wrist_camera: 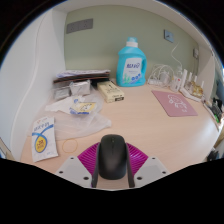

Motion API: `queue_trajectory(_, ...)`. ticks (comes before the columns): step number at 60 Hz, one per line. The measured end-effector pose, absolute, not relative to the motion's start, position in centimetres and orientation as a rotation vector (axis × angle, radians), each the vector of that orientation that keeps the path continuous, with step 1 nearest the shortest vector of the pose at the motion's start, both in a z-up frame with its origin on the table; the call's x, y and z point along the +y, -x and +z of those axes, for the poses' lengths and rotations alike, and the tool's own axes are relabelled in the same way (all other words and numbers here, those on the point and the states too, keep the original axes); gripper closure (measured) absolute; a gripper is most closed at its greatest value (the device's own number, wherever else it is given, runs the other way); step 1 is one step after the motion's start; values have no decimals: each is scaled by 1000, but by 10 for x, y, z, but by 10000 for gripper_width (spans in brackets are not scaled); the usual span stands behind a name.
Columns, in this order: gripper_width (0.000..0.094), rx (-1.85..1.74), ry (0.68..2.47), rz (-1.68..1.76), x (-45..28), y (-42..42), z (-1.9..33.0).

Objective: Arrange mouse

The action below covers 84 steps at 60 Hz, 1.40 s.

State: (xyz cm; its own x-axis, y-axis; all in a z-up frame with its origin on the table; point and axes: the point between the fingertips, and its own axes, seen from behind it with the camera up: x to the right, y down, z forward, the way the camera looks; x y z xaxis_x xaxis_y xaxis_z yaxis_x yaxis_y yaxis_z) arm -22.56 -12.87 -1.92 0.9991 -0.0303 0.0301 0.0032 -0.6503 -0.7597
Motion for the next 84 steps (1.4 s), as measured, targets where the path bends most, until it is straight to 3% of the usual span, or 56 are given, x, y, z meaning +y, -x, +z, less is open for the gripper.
queue_trajectory(12,593,-71,2276,-10,-128,221,0)
queue_trajectory(29,593,-87,1957,180,-50,148,203)
queue_trajectory(35,594,-58,1901,124,5,73,234)
queue_trajectory(41,594,-12,1935,47,59,-12,201)
queue_trajectory(47,598,6,2074,-30,90,-82,116)
queue_trajectory(55,596,2,2234,-44,101,-124,22)
queue_trajectory(61,536,-40,2308,-45,99,-130,-14)
queue_trajectory(67,432,-38,2313,-36,98,-129,-15)
queue_trajectory(73,89,-29,2291,-61,92,-130,4)
queue_trajectory(84,82,-15,2254,-73,47,-119,58)
